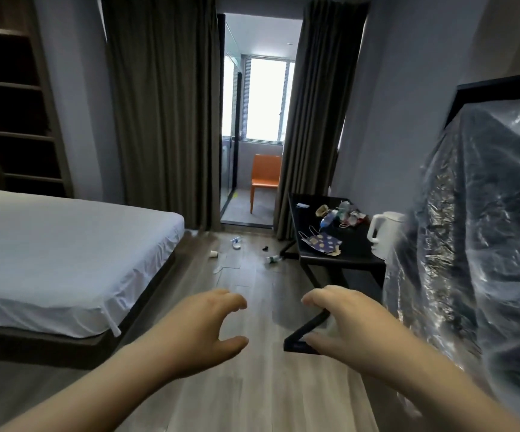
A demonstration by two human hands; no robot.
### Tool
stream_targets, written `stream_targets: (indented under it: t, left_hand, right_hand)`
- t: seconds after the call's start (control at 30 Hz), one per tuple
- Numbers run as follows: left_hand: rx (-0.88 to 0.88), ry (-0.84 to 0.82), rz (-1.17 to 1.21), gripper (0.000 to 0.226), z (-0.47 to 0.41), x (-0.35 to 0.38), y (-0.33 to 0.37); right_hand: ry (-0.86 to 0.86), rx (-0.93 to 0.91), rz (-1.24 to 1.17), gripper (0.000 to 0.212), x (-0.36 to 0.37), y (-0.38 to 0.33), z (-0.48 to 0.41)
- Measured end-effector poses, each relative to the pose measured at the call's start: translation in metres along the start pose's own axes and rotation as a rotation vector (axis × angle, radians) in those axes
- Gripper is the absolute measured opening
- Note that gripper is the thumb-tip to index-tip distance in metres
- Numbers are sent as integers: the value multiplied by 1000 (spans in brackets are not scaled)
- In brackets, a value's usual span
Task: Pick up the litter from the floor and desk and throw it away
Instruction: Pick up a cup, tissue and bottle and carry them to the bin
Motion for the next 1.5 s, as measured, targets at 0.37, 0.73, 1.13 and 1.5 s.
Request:
stream_targets:
  t: [0.37, 0.73, 1.13, 1.5]
  left_hand:
    - [-38, -17, 29, 47, -130, 8, -173]
    - [-66, -67, 27, 48, -280, 56, -292]
    - [-146, -114, 53, 48, -456, 88, -411]
    - [-127, -87, 92, 48, -596, 112, -584]
  right_hand:
    - [-74, 56, -29, 48, 47, 6, -204]
    - [-93, 73, -47, 50, 101, 74, -386]
    - [-125, 63, -65, 51, 139, 157, -599]
    - [-172, 118, -57, 52, 189, 173, -800]
Point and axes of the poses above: each hand's wrist, its own z-axis away from the middle knuckle, its own x-axis out of the palm, y = z × x, the point moved 3 cm from there along -z, towards the middle knuckle, and after that the axes turned 5 degrees about x, right-handed, at the moved point
